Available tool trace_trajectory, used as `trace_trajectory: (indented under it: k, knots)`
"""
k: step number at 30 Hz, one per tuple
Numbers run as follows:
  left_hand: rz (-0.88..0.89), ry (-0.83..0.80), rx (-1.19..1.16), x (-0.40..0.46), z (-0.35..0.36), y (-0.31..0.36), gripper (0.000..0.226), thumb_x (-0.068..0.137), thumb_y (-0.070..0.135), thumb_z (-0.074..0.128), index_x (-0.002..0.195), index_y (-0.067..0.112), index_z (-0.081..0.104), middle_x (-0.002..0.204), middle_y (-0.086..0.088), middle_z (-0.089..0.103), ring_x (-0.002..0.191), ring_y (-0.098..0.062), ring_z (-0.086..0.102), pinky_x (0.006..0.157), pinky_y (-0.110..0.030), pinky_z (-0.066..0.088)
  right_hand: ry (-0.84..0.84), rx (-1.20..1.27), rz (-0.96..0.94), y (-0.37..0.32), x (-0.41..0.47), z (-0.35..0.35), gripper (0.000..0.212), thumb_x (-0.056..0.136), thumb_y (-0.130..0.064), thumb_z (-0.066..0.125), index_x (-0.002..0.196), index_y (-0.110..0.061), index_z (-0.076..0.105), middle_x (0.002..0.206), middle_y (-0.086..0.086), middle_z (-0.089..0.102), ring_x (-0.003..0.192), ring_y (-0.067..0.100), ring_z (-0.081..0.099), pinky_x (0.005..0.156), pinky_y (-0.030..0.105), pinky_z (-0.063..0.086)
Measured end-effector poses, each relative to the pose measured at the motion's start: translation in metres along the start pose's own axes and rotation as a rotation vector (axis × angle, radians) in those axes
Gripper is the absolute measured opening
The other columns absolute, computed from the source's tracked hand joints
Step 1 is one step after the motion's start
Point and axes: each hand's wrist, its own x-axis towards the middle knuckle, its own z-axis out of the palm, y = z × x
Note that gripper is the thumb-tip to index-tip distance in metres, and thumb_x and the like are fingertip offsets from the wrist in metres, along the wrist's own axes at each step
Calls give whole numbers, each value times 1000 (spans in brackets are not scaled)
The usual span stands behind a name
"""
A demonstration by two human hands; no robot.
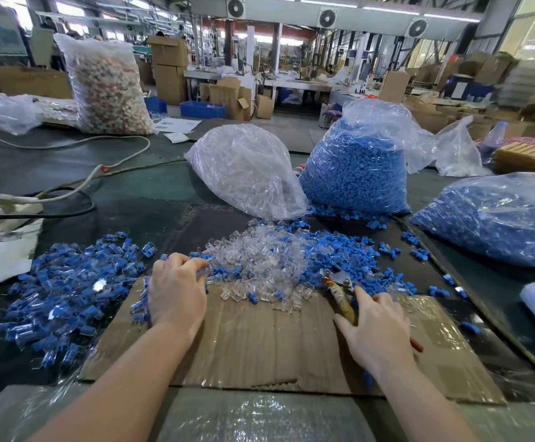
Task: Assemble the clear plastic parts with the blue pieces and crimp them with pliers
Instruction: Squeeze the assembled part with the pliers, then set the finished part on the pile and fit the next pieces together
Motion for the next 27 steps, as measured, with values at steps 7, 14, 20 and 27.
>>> trace_trajectory:
  k: [7,14,20,27]
  knots:
    - [188,-115,-243,-16,13,27,17,87,15,63,103,16,69,92,10,53,94,-7,42,82,-19,32,-26,-31,-15,2,2,-1,65,93,-61,30,147,-25,23,133,5,42,124,23,39,103,37,35]
    - [221,-175,-287,-35,28,42,17,89,19,61,105,19,66,92,13,50,94,-5,42,82,-15,31,149,73,-10,15,21,-5,30,100,-31,37,124,-21,54,116,2,55,110,19,49,92,31,39]
    - [225,-191,-299,-38,34,41,20,88,21,61,108,21,65,92,14,48,93,-3,42,79,-12,27,37,-8,18,31,40,-9,45,92,-5,49,131,-27,52,129,1,54,120,22,48,97,34,42]
    - [218,-213,-355,-39,34,39,20,87,17,62,107,21,65,90,16,48,86,-4,51,78,-14,40,52,-33,-4,32,46,-13,30,88,-6,58,114,-20,64,112,2,61,98,16,60,85,28,50]
